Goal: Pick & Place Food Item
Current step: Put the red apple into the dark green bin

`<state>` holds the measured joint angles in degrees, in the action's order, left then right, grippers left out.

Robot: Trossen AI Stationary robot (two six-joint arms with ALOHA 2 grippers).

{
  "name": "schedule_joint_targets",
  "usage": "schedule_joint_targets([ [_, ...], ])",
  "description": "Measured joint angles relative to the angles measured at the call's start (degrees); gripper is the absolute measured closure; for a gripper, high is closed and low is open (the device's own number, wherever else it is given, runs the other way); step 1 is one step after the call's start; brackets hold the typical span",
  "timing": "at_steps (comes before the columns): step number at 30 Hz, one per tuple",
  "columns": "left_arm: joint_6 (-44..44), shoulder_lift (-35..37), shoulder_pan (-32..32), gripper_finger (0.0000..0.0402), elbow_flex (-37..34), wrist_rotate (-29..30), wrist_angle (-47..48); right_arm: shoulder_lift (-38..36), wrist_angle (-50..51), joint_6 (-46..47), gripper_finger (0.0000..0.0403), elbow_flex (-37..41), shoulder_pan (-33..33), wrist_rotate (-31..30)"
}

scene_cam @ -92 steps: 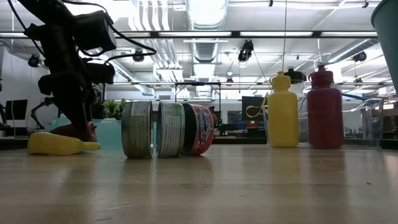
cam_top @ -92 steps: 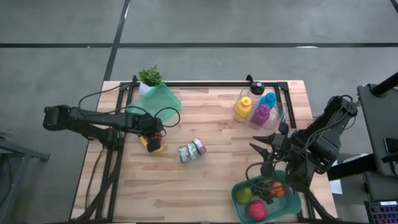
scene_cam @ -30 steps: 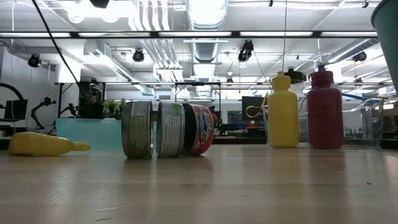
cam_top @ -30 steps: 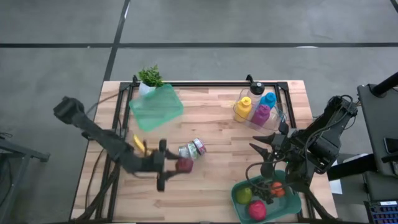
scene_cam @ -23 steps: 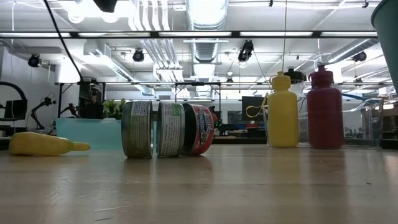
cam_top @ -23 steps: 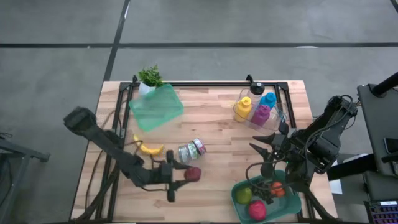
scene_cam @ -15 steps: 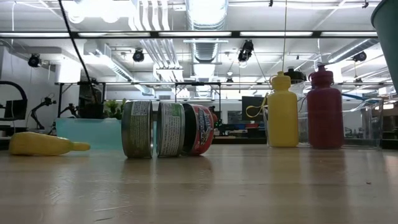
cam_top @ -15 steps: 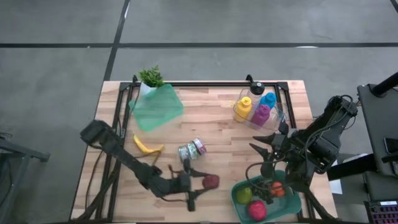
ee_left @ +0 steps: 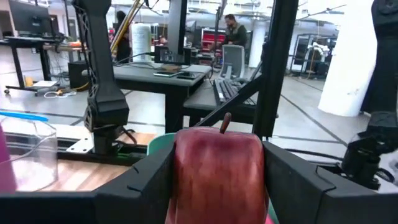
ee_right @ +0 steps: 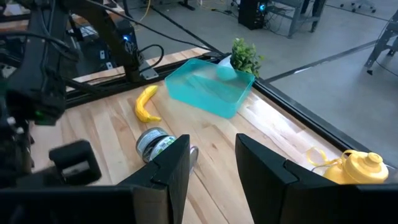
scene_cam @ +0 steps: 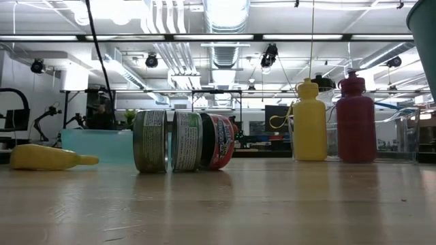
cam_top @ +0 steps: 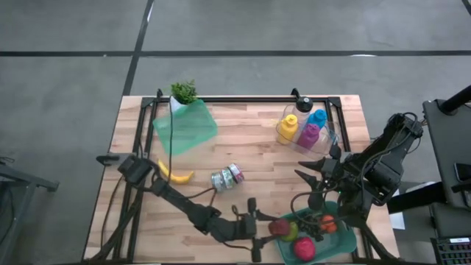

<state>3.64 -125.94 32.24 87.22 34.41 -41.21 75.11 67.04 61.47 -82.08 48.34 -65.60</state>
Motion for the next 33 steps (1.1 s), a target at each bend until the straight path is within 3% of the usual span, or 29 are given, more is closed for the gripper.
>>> schedule_joint_targets([
  [9,4.2,-5.9,-2.2,0.0182,5.7,-5.2,0.1,0.0,-0.2,0.0,0.0278,0.0,0.0,0.0],
  [23,16.0,-7.0,-3.9,0.0182,5.4,-10.1,10.4,0.0,-0.2,0.0,0.0278,0.0,0.0,0.0],
  [33,16.1,-7.0,-4.4,0.0178,5.4,-12.2,11.1,0.0,-0.2,0.0,0.0278,0.0,0.0,0.0],
])
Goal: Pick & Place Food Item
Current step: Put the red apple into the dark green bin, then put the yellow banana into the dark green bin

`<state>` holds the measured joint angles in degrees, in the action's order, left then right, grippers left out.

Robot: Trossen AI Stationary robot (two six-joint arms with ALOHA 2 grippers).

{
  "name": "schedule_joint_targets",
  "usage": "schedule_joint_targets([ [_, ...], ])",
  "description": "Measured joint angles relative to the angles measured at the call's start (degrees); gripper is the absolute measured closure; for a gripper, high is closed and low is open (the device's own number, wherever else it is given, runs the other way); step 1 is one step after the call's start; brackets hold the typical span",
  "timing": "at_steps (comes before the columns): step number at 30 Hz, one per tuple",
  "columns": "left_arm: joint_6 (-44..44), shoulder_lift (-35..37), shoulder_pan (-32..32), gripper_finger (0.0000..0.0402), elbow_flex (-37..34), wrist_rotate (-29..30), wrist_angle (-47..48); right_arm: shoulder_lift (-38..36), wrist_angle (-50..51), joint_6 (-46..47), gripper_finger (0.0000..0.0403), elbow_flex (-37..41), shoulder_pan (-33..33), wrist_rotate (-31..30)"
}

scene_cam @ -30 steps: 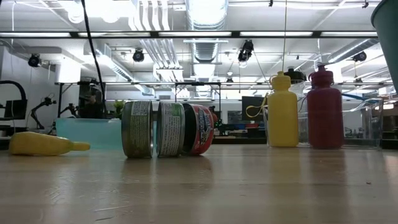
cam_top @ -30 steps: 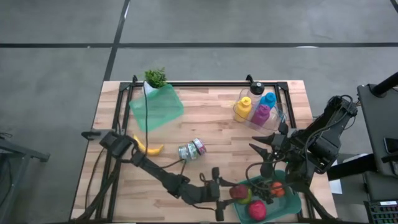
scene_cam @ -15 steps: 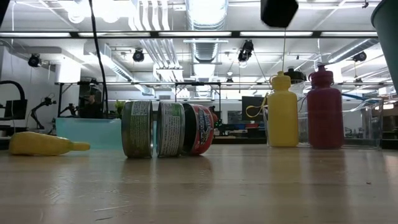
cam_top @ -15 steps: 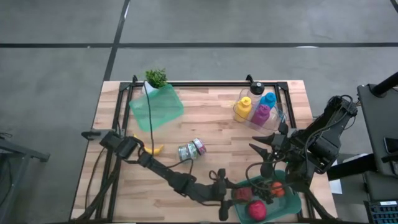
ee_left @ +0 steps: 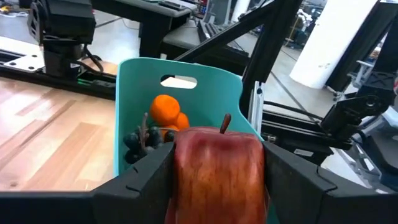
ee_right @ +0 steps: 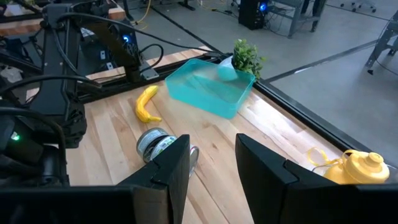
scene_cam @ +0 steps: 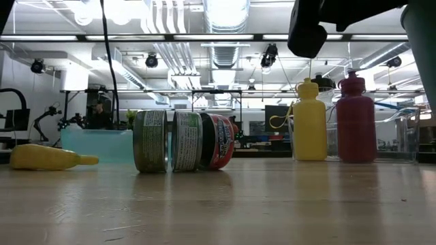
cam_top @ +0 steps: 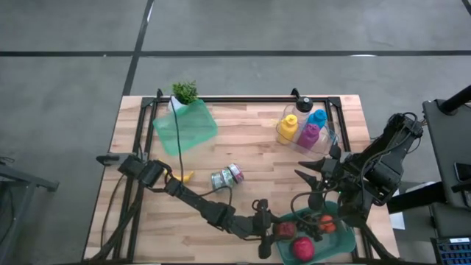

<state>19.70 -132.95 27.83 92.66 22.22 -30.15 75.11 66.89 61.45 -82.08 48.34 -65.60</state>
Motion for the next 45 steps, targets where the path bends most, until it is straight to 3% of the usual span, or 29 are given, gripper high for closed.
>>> schedule_joint_targets([
  [13,0.3,0.0,-0.9,0.0057,0.0,-3.0,-0.4,0.0,0.0,0.0,0.0278,0.0,0.0,0.0],
  [23,-3.2,5.1,-1.8,0.0041,0.0,-2.9,2.3,0.0,0.0,0.0,0.0278,0.0,0.0,0.0],
  [31,-1.8,18.3,-3.7,0.0041,0.0,-2.8,31.6,0.0,0.0,0.0,0.0278,0.0,0.0,0.0],
  [41,17.3,34.0,-3.8,0.0041,-0.1,-2.4,82.1,0.0,0.0,0.0,0.0278,0.0,0.0,0.0],
  [45,24.3,37.8,-3.4,0.0041,-0.6,-2.3,95.3,0.0,-0.1,0.0,0.0278,0.0,0.0,0.0],
])
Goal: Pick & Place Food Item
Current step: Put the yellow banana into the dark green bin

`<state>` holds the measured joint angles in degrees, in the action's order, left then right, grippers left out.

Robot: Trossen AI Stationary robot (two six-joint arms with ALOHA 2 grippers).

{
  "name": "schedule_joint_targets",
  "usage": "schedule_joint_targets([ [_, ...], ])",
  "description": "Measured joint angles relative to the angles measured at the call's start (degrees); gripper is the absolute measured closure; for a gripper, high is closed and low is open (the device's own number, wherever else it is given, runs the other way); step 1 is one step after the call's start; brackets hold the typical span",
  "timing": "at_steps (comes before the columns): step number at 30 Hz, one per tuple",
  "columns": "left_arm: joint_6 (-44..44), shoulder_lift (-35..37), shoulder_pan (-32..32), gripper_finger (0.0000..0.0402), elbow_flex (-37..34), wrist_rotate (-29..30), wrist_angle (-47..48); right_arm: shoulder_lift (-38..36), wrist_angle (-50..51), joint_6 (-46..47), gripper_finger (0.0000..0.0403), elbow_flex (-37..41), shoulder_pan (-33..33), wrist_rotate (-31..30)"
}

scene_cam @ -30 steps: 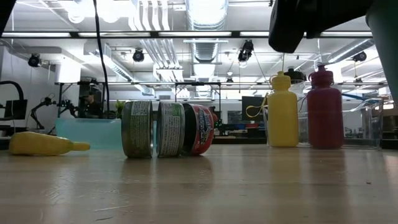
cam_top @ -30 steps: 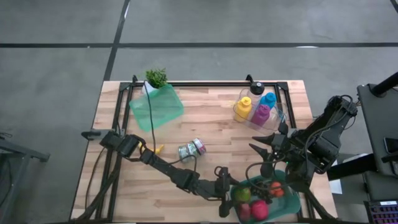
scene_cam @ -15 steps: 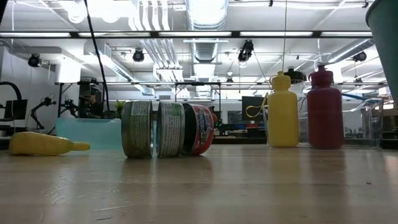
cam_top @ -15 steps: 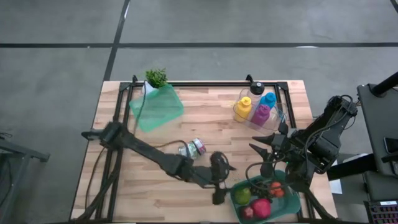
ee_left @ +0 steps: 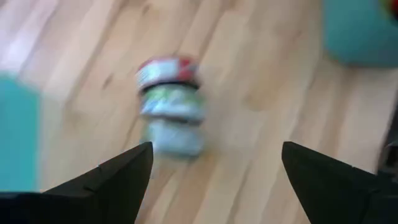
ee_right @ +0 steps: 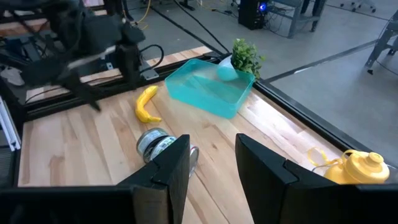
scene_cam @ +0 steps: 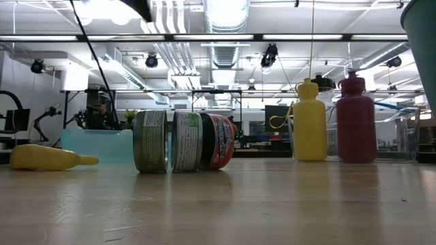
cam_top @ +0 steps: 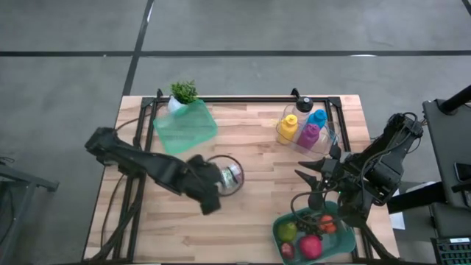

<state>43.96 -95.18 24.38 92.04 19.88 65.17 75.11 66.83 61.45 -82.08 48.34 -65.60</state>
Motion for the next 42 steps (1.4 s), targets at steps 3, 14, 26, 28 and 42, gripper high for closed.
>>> schedule_joint_targets([
  [3,2.1,2.7,0.1,0.0041,-2.2,0.0,5.7,0.0,-0.1,0.0,0.0278,0.0,0.0,0.0],
  [14,5.5,15.8,0.1,0.0053,-25.4,-3.3,1.8,0.0,-0.2,0.0,0.0278,0.0,0.0,0.0],
  [26,15.0,22.7,-0.6,0.0061,-42.9,-6.1,-4.8,0.0,-0.1,0.0,0.0278,0.0,0.0,0.0],
  [28,15.0,22.6,-0.8,0.0061,-44.0,-6.2,-4.9,0.0,-0.2,0.0,0.0278,0.0,0.0,0.0],
  [42,13.8,22.6,-4.1,0.0061,-55.1,-7.5,-14.9,0.0,-0.2,0.0,0.0278,0.0,0.0,0.0],
])
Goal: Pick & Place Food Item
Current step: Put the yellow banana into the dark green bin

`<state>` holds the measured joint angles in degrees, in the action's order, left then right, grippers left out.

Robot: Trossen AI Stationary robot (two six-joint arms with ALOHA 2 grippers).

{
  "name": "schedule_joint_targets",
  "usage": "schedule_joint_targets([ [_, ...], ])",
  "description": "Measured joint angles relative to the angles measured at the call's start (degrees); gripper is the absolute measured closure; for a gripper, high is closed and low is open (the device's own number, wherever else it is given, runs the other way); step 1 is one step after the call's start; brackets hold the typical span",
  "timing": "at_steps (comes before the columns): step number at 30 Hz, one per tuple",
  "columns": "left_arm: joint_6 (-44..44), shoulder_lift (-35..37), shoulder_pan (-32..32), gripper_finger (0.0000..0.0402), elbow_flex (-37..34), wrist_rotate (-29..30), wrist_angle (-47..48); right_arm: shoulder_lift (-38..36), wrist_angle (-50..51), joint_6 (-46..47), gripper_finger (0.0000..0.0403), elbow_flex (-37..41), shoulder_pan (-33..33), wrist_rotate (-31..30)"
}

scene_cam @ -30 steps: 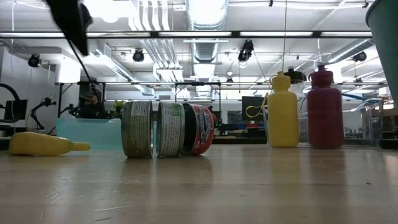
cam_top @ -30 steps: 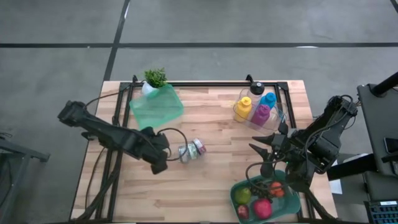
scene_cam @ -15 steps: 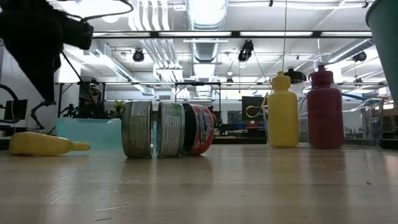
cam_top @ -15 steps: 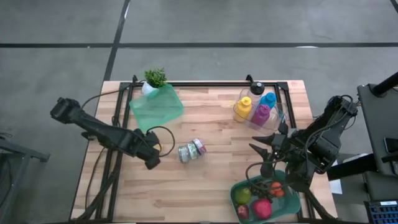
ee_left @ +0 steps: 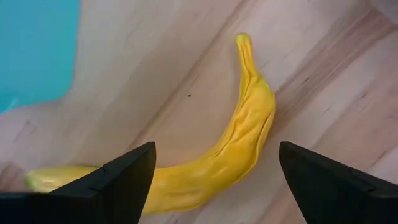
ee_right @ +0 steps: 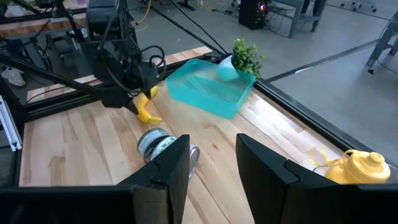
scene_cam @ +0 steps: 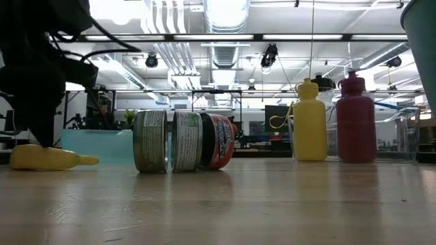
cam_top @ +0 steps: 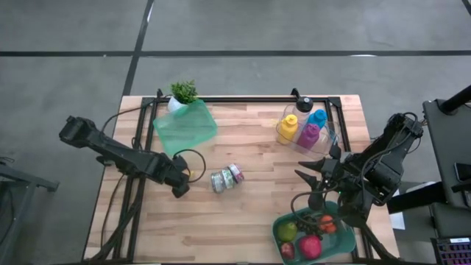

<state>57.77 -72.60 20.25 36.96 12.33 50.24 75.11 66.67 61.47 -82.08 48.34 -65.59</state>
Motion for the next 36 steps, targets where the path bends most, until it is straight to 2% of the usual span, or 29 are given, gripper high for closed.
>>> schedule_joint_targets([
  [13,-0.5,0.0,-0.1,0.0061,-6.1,-0.2,-6.3,0.0,0.0,0.0,0.0278,0.0,0.0,0.0],
  [16,-0.6,0.0,-0.1,0.0073,-7.1,-0.3,-7.9,0.0,0.0,0.0,0.0278,0.0,0.0,0.0],
  [20,-0.7,0.0,-0.2,0.0117,-8.4,-1.1,-10.4,0.0,0.0,0.0,0.0278,0.0,0.0,0.0],
  [32,-0.7,0.0,-0.2,0.0286,-8.6,-1.9,-16.1,0.0,0.0,0.0,0.0278,0.0,0.0,0.0],
  [36,0.4,0.0,-0.2,0.0323,-8.6,-1.9,-18.0,0.0,0.0,0.0,0.0278,0.0,0.0,0.0],
])
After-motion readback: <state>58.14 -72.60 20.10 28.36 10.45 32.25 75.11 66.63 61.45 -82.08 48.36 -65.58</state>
